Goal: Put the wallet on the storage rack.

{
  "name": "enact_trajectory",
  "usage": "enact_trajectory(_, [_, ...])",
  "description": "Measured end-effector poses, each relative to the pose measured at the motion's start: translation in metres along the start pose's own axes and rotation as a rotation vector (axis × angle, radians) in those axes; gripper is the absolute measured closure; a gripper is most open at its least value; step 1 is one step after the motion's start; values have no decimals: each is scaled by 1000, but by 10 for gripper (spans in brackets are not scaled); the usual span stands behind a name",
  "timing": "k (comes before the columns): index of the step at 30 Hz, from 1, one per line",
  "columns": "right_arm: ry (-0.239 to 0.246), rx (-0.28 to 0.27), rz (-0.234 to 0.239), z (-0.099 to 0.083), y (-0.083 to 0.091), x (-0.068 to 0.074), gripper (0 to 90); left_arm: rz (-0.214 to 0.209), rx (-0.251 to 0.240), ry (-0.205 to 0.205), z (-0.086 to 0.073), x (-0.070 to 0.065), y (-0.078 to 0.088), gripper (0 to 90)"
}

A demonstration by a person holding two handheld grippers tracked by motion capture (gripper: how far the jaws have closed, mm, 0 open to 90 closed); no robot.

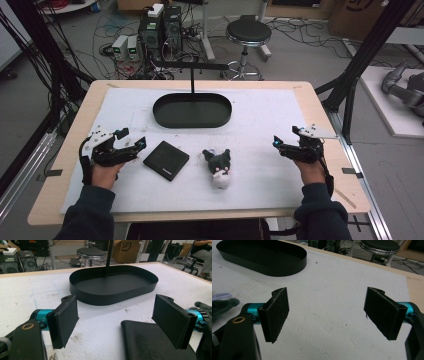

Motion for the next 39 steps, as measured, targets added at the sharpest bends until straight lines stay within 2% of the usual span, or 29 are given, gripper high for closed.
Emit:
enact_trajectory(8, [-4,0,3,-2,0,0,206,-15,17,11,-4,-3,-8,206])
enact_trajectory(11, [-11,5,6,-3,0,-1,206,-24,22,4,-5,-5,-10,238])
enact_trajectory(22, [12,4,3,-5,2,1,206,-28,14,3,-2,-4,-10,238])
enact_trajectory(28, [23,12,4,-9,5,1,206,-26,29,7,-4,-3,-12,242])
enact_trajectory(32, [27,9,6,-9,7,2,206,-18,67,25,-9,-2,-13,273])
enact_trajectory(35, [22,11,4,-9,6,3,206,-32,115,32,-15,-2,-17,354])
enact_trajectory(37, [27,14,5,-9,6,3,207,-37,157,23,-20,-3,-20,427])
enact_trajectory(39, [30,14,3,-10,6,3,207,-42,221,4,-29,-3,-25,425])
Point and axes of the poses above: each handheld gripper's, and its own axes: y roughly backward along the jaws, z roughly out of its top, x roughly to its left, the point moved 8 cm from there along -y, roughly forward along the jaws, and after that the axes turned 15 degrees about -z, right-handed, at the moved point
